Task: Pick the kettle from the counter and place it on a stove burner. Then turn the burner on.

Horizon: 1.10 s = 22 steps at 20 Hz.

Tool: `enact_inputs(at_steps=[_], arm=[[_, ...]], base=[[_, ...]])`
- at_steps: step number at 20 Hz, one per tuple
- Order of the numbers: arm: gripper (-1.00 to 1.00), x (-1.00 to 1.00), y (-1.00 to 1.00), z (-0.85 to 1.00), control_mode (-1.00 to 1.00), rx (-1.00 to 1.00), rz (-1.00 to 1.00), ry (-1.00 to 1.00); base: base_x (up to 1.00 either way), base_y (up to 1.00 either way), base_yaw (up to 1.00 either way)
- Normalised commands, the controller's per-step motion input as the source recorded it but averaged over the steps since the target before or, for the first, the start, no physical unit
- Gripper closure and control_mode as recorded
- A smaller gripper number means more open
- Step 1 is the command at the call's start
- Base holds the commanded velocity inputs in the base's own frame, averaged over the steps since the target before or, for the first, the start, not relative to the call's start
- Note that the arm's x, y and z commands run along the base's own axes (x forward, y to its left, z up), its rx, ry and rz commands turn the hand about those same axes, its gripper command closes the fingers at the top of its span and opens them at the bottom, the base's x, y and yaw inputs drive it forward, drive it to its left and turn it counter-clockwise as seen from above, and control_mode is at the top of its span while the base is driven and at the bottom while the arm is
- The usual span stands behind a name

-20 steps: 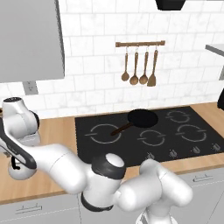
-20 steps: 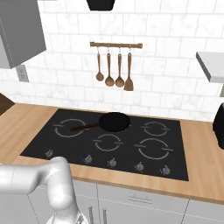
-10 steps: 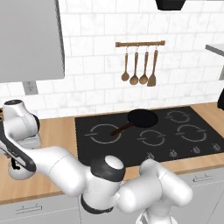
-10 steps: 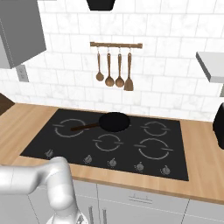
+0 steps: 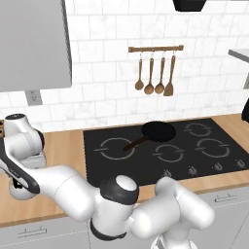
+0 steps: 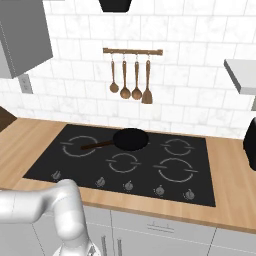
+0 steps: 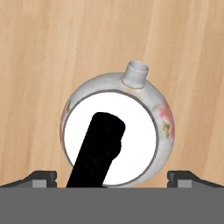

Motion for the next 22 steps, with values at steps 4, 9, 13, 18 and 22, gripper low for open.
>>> enact_inputs(at_steps=[4, 9, 13, 18, 22], arm=[[1.0, 0.0, 0.0, 0.0, -1.0, 0.0, -0.01, 0.0], [1.0, 0.0, 0.0, 0.0, -1.0, 0.0, 0.0, 0.0], [1.0, -0.01, 0.0, 0.0, -1.0, 0.0, -0.01, 0.0], [1.0, -0.28, -0.05, 0.1, -1.0, 0.0, -0.01, -0.03], [1.0, -0.53, -0.31, 0.62, -1.0, 0.05, 0.0, -0.1]], base=[[0.0, 0.0, 0.0], [0.0, 0.0, 0.0], [0.0, 0.0, 0.0], [0.0, 0.0, 0.0], [0.0, 0.0, 0.0]])
